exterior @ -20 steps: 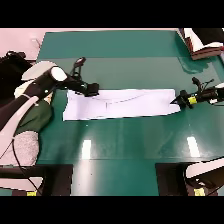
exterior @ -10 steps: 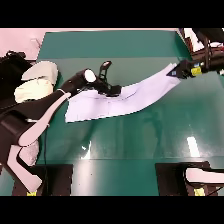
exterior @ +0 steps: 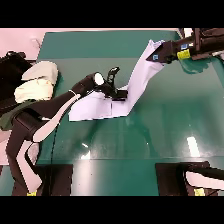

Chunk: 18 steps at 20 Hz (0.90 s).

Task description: Fold the shirts.

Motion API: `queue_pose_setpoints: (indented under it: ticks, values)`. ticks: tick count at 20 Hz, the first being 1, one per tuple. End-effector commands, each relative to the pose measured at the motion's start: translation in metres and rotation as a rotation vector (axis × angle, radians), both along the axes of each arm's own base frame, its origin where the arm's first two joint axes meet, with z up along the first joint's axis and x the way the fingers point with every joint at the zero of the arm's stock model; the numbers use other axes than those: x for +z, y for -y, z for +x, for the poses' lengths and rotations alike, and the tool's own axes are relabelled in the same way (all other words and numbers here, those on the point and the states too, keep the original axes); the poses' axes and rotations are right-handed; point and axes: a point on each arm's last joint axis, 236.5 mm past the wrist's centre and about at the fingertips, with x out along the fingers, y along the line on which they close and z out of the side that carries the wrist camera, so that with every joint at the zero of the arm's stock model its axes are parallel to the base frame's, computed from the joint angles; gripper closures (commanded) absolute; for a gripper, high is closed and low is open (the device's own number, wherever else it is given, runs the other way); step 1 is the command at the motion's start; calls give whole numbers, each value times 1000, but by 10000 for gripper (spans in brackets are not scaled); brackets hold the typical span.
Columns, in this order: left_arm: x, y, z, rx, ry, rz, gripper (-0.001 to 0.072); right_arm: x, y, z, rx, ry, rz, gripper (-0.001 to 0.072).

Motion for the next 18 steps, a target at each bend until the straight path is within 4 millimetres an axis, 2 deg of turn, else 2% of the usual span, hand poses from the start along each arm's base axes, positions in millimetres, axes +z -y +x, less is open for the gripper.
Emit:
queue_pose_setpoints:
  ticks: [1,3,4,6,8,11,12,13,14,15,16,17,18]
  values:
    - [20,-12,10,-26,6,4,684,11,-21,-6,28,29,19,694]
    - [47,-41,30,-39,32,34,684,14,-37,-9,48,48,30,693]
    - [63,-62,42,-35,57,61,684,17,-50,-12,63,65,41,693]
    - [111,-115,73,25,160,113,684,18,-82,-15,95,89,68,693]
    - [171,-173,95,128,279,128,684,4,-128,-19,139,89,94,693]
    - [255,-261,97,286,432,157,683,-35,-212,-26,213,126,116,689]
    - [276,-285,91,319,477,182,683,-50,-240,-28,226,138,135,572]
    - [296,-308,83,353,515,209,683,-61,-263,-29,210,120,171,382]
    - [312,-327,75,385,544,230,683,-69,-278,-33,217,85,198,355]
    - [325,-342,68,416,567,243,683,-72,-288,-40,255,49,210,357]
    - [336,-351,62,436,584,245,683,-72,-289,-44,294,46,193,364]
    - [343,-357,57,449,596,247,683,-70,-282,-44,327,54,164,365]
    - [348,-359,53,452,602,249,683,-71,-266,-42,352,67,107,365]
